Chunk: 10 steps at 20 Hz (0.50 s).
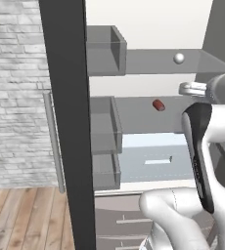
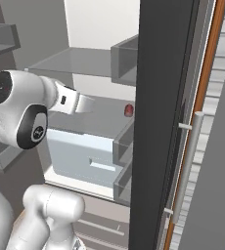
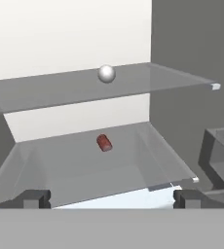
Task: Pick the egg and butter from the fridge and place them by the bowl for mixing.
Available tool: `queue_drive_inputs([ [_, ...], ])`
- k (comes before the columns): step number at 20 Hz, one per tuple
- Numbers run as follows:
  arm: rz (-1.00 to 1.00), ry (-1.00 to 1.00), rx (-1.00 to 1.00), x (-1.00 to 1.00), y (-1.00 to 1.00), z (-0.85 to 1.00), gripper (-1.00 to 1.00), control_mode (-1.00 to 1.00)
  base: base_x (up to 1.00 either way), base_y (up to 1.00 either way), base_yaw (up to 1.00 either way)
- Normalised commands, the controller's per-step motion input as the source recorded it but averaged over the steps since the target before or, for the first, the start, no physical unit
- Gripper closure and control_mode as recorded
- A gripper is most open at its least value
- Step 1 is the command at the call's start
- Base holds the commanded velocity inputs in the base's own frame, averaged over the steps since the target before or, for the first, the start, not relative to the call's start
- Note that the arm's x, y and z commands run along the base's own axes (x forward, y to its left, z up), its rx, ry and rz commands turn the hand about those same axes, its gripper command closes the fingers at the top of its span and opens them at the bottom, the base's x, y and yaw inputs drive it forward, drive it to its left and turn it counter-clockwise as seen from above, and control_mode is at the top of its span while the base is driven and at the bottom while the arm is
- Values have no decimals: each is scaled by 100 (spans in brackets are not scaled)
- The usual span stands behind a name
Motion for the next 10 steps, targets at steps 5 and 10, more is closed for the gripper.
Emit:
queue_drive_inputs([
  [5,3,1,0,14,-6,45,-100,-100,0,0,0],
  [10,0,5,0,38,-14,27,-100,-100,0,0,0],
])
